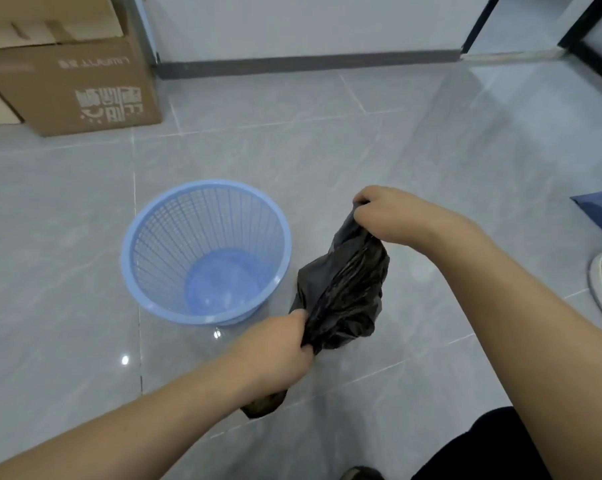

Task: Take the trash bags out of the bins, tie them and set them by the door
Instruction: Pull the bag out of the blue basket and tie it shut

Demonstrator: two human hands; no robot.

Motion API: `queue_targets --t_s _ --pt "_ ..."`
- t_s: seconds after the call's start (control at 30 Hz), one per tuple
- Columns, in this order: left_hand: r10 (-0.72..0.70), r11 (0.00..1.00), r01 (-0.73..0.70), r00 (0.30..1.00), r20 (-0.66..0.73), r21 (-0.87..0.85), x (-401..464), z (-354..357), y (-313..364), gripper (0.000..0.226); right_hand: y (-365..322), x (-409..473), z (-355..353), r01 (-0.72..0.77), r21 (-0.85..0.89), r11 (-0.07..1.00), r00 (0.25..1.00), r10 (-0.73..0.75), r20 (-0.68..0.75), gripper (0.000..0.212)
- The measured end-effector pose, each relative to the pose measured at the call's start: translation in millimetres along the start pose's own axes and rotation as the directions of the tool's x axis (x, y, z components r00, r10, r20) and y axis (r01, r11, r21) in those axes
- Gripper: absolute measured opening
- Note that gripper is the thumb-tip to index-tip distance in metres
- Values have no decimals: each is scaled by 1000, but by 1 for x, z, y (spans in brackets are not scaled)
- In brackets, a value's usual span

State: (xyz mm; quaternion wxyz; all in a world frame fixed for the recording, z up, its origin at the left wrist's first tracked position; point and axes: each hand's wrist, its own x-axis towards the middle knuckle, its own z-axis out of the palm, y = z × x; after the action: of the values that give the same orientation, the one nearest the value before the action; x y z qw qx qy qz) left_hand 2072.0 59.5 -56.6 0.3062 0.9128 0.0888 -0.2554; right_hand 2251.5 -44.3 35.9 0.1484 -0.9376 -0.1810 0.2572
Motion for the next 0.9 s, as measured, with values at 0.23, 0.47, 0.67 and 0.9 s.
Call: queue_targets --t_s 0.23,0.47,0.67,0.9 --pt "-27 996 44 978 -209 77 -7 -21 8 28 0 -3 -7 8 -42 999 993 -13 -120 36" --pt "-103 953 149 978 -181 264 -30 -37 3 6 13 10 -15 -57 -41 998 962 43 -271 36" --pt "-192 900 200 980 -59 386 -44 -45 -10 6 8 15 -15 -177 -153 972 959 136 -247 32" --pt "-281 759 196 959 41 621 -61 -58 -11 11 5 12 3 -278 -227 934 961 266 -82 30"
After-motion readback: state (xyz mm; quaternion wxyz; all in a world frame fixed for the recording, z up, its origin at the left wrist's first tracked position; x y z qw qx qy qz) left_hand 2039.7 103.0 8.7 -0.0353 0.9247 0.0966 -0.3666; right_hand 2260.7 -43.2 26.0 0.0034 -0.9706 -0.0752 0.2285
